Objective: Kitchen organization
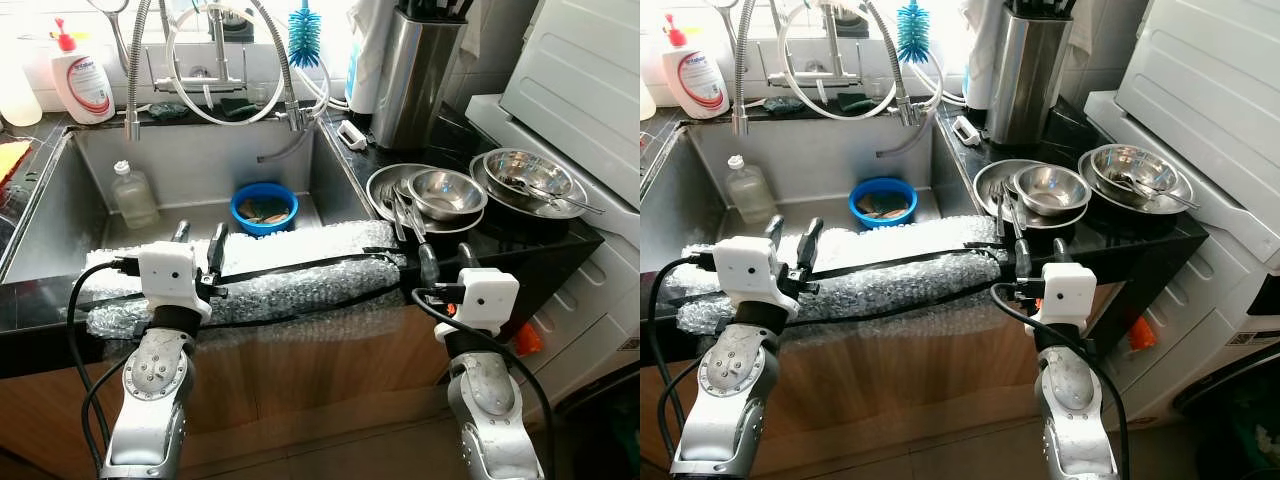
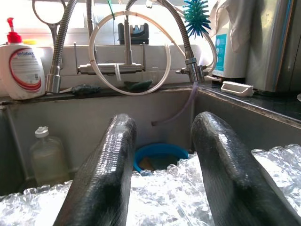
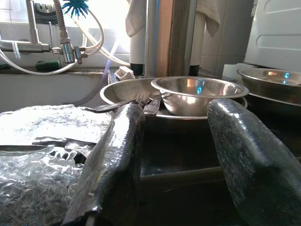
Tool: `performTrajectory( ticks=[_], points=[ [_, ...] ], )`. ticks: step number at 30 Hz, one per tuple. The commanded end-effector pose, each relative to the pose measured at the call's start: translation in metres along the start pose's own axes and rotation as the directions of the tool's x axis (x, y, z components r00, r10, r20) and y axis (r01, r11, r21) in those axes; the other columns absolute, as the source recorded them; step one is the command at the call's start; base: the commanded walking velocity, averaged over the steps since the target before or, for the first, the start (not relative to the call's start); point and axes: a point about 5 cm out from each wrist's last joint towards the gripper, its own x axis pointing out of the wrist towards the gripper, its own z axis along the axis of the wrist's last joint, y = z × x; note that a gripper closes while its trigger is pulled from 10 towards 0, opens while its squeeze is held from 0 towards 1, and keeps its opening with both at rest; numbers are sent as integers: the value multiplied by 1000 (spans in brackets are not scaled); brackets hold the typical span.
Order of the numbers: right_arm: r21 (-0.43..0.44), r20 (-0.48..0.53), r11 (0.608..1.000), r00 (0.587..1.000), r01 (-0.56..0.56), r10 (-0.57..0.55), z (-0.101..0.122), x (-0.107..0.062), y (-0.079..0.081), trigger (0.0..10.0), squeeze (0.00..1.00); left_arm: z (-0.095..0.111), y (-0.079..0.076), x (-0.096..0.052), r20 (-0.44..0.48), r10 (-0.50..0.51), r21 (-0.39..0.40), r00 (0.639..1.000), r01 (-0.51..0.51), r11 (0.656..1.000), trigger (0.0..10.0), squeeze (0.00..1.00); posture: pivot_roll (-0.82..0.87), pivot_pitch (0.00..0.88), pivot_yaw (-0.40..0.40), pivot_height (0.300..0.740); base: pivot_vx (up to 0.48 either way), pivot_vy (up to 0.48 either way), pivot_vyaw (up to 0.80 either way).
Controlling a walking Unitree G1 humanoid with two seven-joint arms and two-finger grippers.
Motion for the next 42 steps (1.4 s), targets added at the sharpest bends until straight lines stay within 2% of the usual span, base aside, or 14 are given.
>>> performTrajectory(
  ticks=[1,8,12,16,20,23,27,42],
  points=[
    [-8,12,1000,1000,6,-6,2,1,-2,10000,0,3,-2,-1,15,-6,8,1000,6,1000,10000,0,12,0,-58,740,0,0,0],
    [-24,-37,1000,999,17,-18,-6,-1,-4,10000,0,2,-3,-1,10,-11,6,1000,11,1000,10000,0,12,0,-59,740,0,0,0],
    [-9,-59,998,997,-57,56,-10,-3,5,10000,0,2,-3,-1,10,-7,4,1000,7,1000,10000,0,11,0,-60,740,0,0,0],
    [-64,-10,986,988,-153,153,-3,-4,19,10000,0,2,-2,-1,11,-3,2,1000,3,1000,10000,0,13,0,-62,740,0,0,0],
    [-109,-9,968,974,-225,226,-3,-5,29,10000,0,1,-2,-2,7,-4,0,1000,4,1000,10000,0,13,0,-64,740,0,0,0],
    [-121,-12,964,971,-238,238,-3,-6,30,10000,0,0,-3,-3,6,-2,-2,1000,2,1000,10000,0,12,0,-65,740,0,0,0],
    [-178,-23,946,963,-269,269,-4,-2,31,10000,0,-1,-3,-3,1,-1,-3,1000,1,1000,10000,0,10,0,-67,740,0,0,0],
    [-166,-89,929,944,-329,319,-10,5,34,10000,0,-2,-5,-2,-1,0,-5,1000,0,1000,10000,0,10,0,-74,740,0,0,0]
  ],
)
